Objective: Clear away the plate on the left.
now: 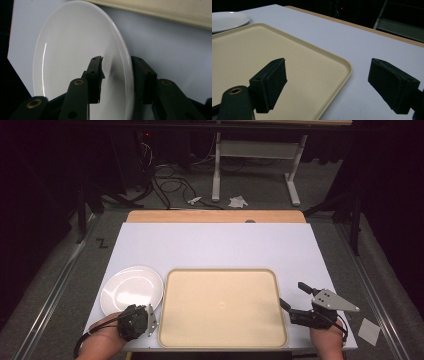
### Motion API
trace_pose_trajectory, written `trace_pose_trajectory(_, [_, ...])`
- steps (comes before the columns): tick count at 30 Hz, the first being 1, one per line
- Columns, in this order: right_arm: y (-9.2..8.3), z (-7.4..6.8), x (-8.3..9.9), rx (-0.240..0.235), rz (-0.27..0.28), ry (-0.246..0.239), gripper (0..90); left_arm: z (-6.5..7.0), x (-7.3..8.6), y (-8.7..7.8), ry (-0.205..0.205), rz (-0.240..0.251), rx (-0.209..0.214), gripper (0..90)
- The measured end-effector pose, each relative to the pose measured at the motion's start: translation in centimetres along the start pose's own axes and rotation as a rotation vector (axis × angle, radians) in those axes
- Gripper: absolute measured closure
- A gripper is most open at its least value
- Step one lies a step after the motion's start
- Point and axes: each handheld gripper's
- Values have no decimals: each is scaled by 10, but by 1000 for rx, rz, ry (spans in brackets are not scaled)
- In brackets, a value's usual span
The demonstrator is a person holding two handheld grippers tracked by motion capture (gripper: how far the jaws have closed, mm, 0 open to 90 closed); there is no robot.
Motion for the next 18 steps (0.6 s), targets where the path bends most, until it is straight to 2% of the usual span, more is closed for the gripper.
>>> trace_pose_trajectory(2, [0, -1, 0, -2, -2, -4, 161, 1, 1, 0, 10, 7, 10, 694])
trace_pose_trajectory(5, [-1, -2, 0, -2, -3, -3, 161, 1, 1, 0, 0, 7, 11, 696])
trace_pose_trajectory(8, [-2, -1, 0, 0, 3, -9, 161, 2, 2, 0, 14, 19, 18, 728])
trace_pose_trajectory(13, [-3, 0, 1, 1, 5, -1, 161, 4, 2, 0, 27, 24, 5, 749])
trace_pose_trajectory(17, [-3, 0, 0, 1, 5, -1, 161, 5, 2, -1, 48, 27, -6, 763])
trace_pose_trajectory(18, [-3, 0, 0, 2, 3, -2, 161, 4, 2, -3, 65, 21, -12, 768])
Point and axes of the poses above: each handheld gripper's, and its own axes: y roughly forward along the jaws, x roughly out of its underside, z roughly to its right, and after that the axes turned 2 degrees about y, right-handed
